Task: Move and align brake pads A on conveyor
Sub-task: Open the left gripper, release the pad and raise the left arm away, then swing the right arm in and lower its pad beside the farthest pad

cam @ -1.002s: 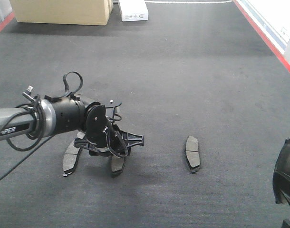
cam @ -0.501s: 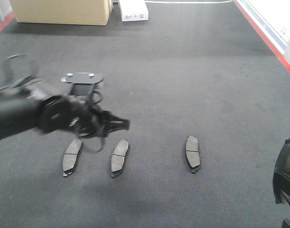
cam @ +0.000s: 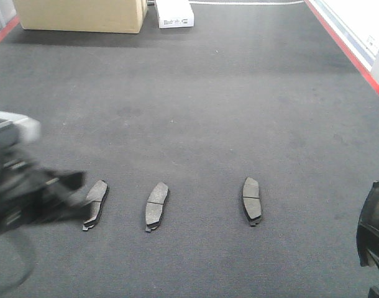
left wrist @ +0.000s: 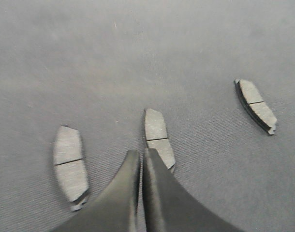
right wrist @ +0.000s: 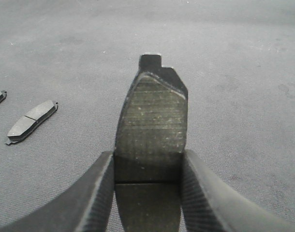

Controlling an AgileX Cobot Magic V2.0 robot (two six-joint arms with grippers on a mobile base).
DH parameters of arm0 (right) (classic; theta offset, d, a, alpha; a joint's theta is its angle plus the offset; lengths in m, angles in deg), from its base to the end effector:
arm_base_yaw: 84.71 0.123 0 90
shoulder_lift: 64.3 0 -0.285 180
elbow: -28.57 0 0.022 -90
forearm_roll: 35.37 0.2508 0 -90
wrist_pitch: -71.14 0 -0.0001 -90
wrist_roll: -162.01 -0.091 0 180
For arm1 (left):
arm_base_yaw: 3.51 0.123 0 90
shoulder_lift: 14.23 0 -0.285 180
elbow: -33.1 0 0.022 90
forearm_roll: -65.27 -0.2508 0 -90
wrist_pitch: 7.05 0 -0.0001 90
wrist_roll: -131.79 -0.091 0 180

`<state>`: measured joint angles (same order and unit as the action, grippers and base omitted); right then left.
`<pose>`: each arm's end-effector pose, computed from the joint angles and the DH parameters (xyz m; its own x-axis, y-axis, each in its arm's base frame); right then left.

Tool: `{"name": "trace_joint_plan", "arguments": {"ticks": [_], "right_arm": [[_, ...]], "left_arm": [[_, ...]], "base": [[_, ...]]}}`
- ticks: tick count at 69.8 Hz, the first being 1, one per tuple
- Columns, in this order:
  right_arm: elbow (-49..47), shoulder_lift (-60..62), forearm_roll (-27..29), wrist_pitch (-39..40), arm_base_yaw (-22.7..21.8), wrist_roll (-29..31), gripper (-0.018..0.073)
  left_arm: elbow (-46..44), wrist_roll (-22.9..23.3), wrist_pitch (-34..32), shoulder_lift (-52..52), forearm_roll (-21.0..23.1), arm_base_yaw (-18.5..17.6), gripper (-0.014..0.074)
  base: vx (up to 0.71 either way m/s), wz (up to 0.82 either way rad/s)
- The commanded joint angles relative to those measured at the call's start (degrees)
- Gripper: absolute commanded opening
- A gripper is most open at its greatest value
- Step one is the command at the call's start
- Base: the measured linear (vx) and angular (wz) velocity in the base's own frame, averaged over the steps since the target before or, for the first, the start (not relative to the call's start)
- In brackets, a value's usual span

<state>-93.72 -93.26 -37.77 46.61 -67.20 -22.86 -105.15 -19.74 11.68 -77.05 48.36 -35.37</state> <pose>0.0811 0.0239 0.2646 -0.3576 -0.0637 -0.9317 -0.2689 0.9624 0.0374 0.1696 -0.0954 0.2859 -0.5448 0.0867 -0.8341 0.3498 0.9275 -0.1321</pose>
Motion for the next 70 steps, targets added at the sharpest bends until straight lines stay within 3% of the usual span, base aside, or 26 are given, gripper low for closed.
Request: {"name": "trace_joint_plan", "arguments": {"ticks": [1,22,33,70], "right_arm": [[-1.9,-0.3,-0.5,5.6,-0.2,0.4,0.0025],[-1.9,-0.3,-0.5,5.6,-0.2,0.4,0.0025],[-1.9,-0.3,-0.5,5.6,-0.2,0.4,0.0025],[-1.9,-0.3,-0.5,5.6,-0.2,0.4,0.0025]], "left_arm": [[2.6,0.5,-4.1,8.5,-3.0,-0.2,-0.0008],[12.3,0.5,-4.2,32.8,-4.3,-0.2,-0.0008],[14.3,0.5,-4.2,39.8,-4.3,-0.2,-0.0007],[14.3,0.5,-4.3,41.7,-4.3,-0.2,-0.0007]], "base": [[0.00,0.00],[0.00,0.00],[0.00,0.00],[0.00,0.00]]}}
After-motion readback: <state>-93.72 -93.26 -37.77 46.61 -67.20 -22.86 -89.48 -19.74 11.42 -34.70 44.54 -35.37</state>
